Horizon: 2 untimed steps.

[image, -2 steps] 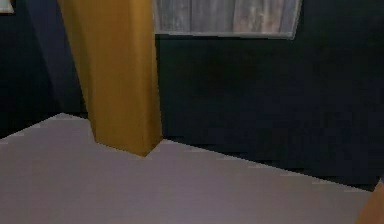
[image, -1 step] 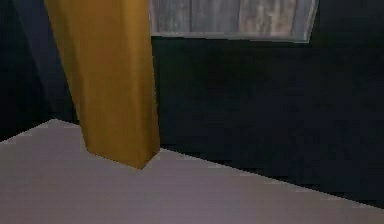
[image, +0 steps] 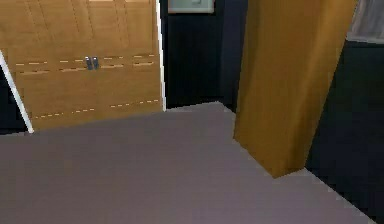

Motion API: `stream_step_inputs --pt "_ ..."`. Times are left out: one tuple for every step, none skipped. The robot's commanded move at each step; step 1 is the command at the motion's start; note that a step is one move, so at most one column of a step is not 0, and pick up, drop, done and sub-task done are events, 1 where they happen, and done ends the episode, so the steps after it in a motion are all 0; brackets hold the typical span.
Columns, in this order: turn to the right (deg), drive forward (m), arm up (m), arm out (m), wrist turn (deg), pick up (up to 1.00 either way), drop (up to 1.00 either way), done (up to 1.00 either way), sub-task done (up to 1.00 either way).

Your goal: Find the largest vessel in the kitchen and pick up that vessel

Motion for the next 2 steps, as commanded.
stream_step_inputs --pt "-45.0 0.0 0.0 0.0 0.0 0.0 0.0 0.0 0.0" --pt "-45.0 0.0 0.0 0.0 0.0 0.0 0.0 0.0 0.0"
